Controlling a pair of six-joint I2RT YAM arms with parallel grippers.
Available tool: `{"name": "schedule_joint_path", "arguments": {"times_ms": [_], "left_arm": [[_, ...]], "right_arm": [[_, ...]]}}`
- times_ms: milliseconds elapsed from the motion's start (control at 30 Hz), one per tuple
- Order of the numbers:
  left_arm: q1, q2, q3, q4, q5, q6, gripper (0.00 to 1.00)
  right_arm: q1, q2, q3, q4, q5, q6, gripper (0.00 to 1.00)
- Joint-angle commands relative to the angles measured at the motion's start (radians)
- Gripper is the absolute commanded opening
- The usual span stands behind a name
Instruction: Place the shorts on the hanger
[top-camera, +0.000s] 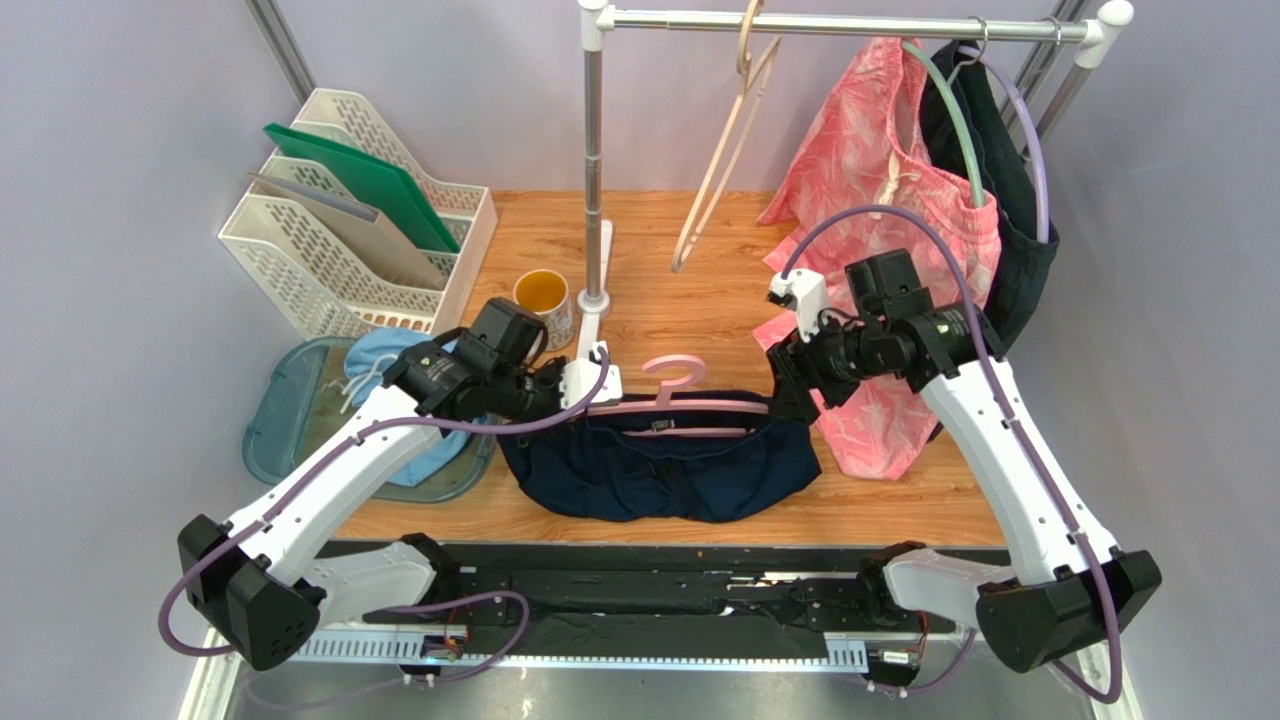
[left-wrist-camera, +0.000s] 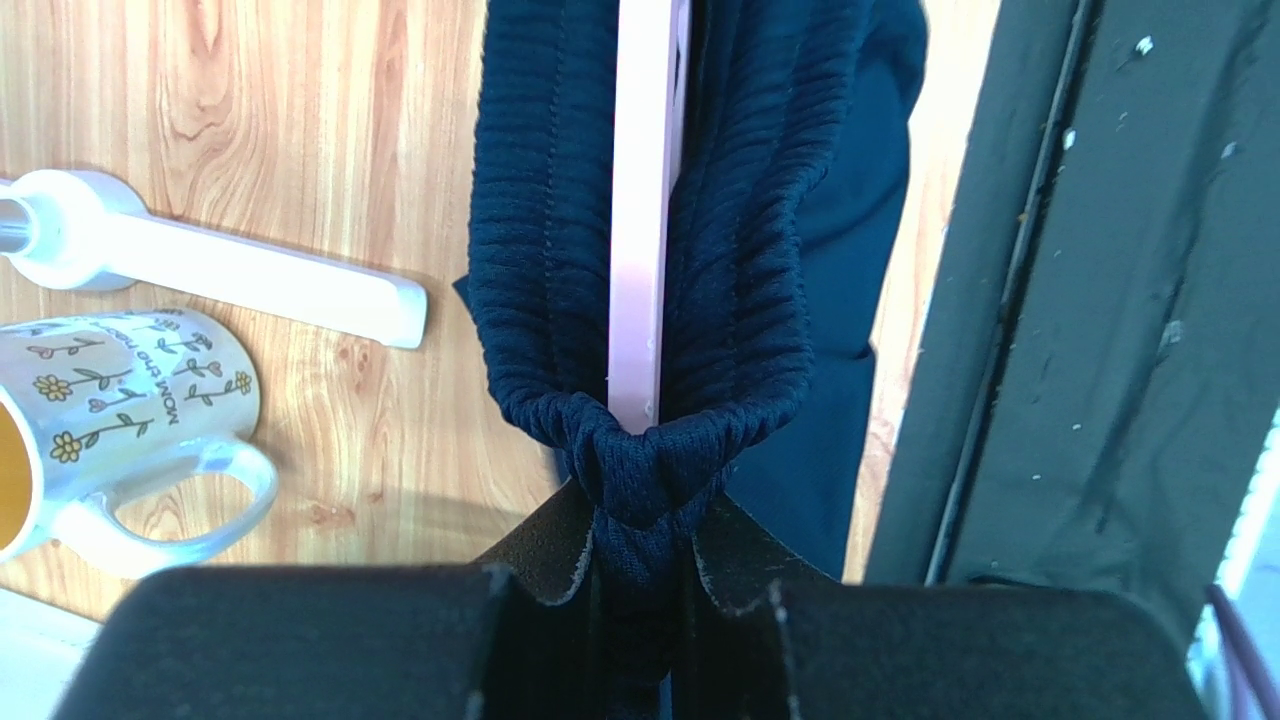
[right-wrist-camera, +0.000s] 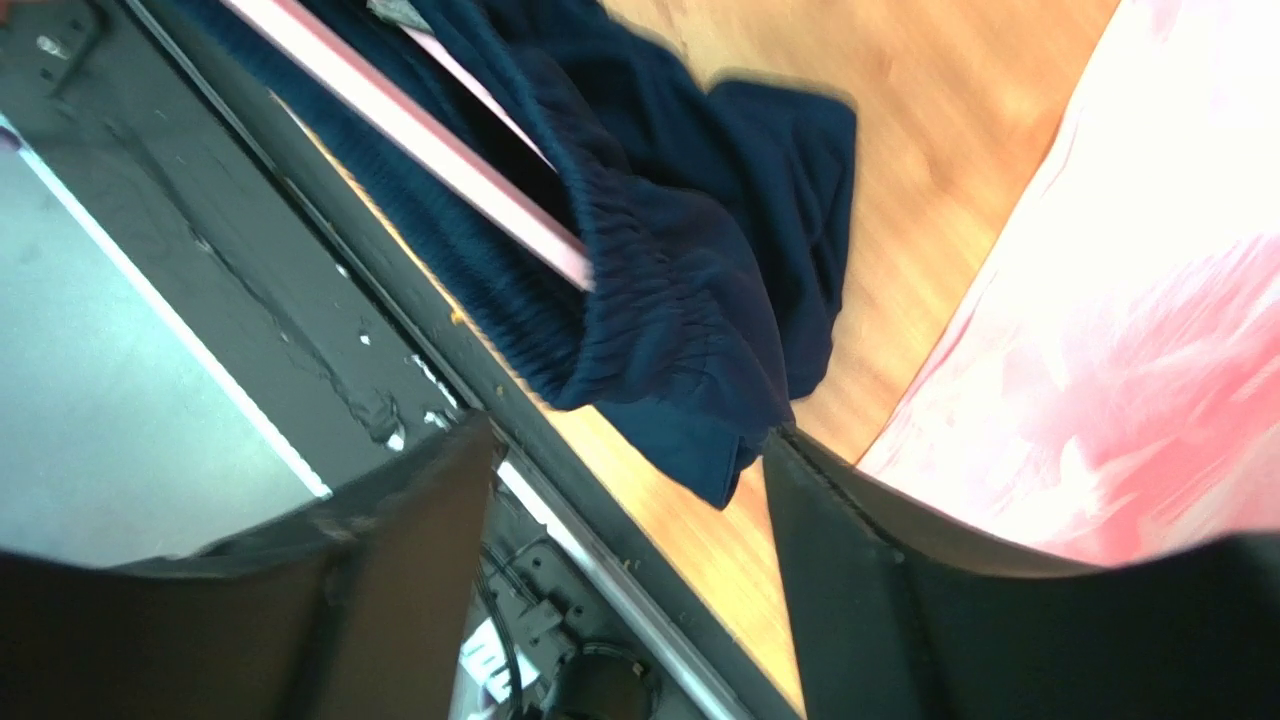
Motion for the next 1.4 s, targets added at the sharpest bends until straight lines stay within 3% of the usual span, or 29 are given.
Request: {"name": "schedule_joint_path", "arguments": {"times_ms": [0,200,367,567,800,967,1100,1200,1367], "left_arm": [[-0.008,-0.005,0.078,0.001,0.056,-0.067,0.00],[-0.013,-0.023,0.097,-0.004,0.140,-0.070,0.00],[-0.015,-0.046,0.100,-0.009,0.206,-0.083,0.00],[-0.015,-0.065,0.104,-0.001,0.257,-0.090,0.00],[-0.015,-0.080,0.094,0.001,0.272,-0.092,0.00],[-0.015,-0.086,0.081,0.004,0.274,-0.089,0.00],[-0.015,-0.095,0.077,0.002,0.274,-0.086,0.00],[-0.012,-0.111,0.066,-0.009,0.266,-0.086,0.02],[0.028,-0.125,0.057,-0.059,0.272,-0.069,0.28]], "right_arm": [[-0.001,-0.061,0.070,0.029,-0.125,-0.045,0.71],[0.063,-0.178,-0.045,0.288,-0.273,-0.076,0.72],[0.209,-0.226,-0.148,0.501,-0.244,-0.137,0.69],[0.277,-0.170,-0.183,0.566,-0.230,-0.197,0.65],[0.320,-0.126,-0.206,0.557,-0.245,-0.324,0.45],[0.335,-0.150,-0.226,0.502,-0.248,-0.398,0.39],[0.337,-0.172,-0.223,0.467,-0.216,-0.398,0.00],[0.335,-0.199,-0.212,0.438,-0.175,-0.406,0.00],[0.323,-0.259,-0.197,0.382,-0.147,-0.398,0.00]]}}
